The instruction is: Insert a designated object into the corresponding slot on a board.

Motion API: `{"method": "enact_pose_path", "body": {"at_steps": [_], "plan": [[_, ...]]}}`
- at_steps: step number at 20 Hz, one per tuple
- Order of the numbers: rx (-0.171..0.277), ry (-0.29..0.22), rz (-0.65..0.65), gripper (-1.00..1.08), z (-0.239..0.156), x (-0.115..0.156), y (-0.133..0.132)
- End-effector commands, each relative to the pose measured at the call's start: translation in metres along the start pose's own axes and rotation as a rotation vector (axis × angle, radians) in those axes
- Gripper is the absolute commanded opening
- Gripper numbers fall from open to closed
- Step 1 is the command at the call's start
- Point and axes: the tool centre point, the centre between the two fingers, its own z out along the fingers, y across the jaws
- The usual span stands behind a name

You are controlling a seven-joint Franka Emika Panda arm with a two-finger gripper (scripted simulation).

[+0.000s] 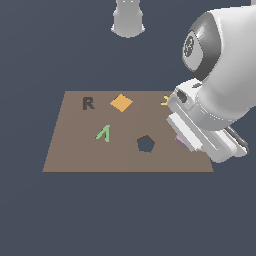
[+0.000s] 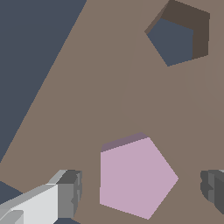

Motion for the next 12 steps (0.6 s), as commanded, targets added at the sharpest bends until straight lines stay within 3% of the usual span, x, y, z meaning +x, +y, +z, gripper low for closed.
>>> {"method": "enact_pose_path", "body": {"at_steps": [1, 10, 11, 12], "plan": [[0.0, 0.0, 0.0, 1.0, 0.0, 0.0, 0.0], [0.0, 0.0, 0.004, 1.0, 0.02, 0.0, -0.001], [0.0, 0.0, 0.004, -1.0, 0.02, 0.0, -0.001], [0.0, 0.0, 0.004, -1.0, 0.02, 0.0, -0.001]]}}
